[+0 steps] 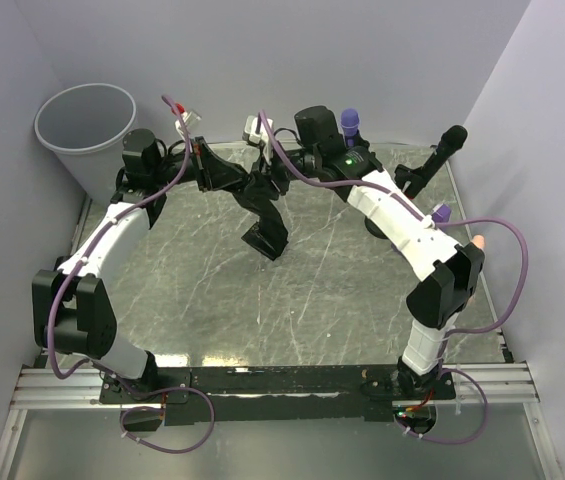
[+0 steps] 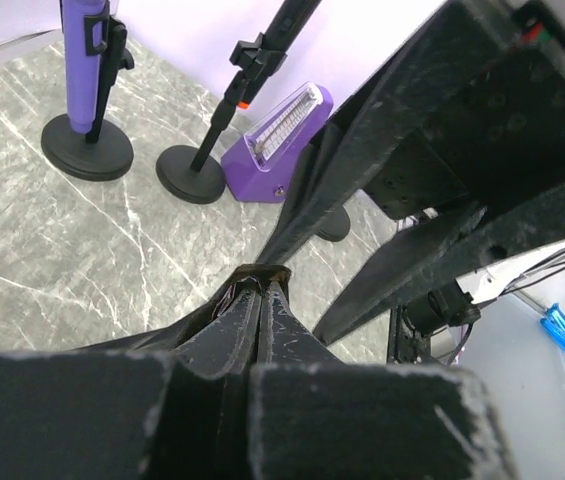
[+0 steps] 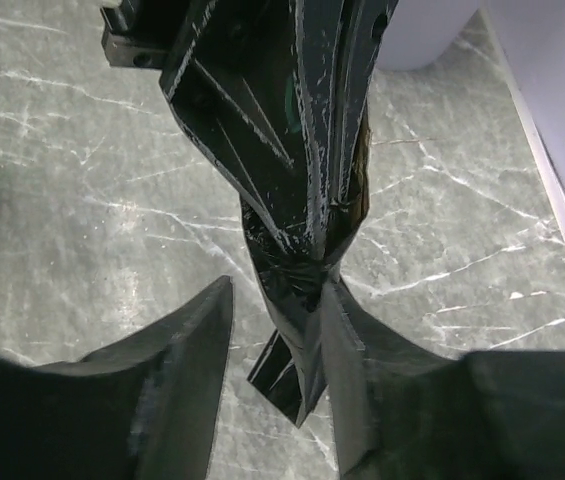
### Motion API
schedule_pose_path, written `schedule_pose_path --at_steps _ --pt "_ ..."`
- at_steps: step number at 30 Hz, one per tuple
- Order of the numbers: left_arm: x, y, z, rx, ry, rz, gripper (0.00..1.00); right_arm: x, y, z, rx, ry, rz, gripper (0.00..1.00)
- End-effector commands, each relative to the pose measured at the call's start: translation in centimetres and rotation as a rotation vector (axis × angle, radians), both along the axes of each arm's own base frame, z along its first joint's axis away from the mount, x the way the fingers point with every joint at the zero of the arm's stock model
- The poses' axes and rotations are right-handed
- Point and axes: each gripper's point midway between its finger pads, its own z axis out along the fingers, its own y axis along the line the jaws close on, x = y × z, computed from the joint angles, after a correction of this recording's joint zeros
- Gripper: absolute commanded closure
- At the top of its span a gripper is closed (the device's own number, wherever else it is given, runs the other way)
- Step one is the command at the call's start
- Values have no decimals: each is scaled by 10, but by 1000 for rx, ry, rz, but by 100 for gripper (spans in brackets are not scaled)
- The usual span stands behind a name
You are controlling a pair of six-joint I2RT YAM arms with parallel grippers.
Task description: Put the trash bags into the trash bin
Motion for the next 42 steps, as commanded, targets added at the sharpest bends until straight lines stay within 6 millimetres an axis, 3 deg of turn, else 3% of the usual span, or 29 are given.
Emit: schedule_pose_path --at_steps 1,6,10,23,42 --pt "-6 1 14 1 -67 -32 99 7 8 28 52 -90 21 57" --pt "-6 1 16 -5 -65 -36 99 16 11 23 45 -90 0 75" --pt "-6 2 13 2 -65 -32 99 26 9 22 24 -119 -39 100" --pt "35 41 -14 181 -72 225 99 7 -40 30 -6 -149 -66 100" --pt "56 75 -22 303 -114 338 99 -5 -94 19 -37 -115 -148 100"
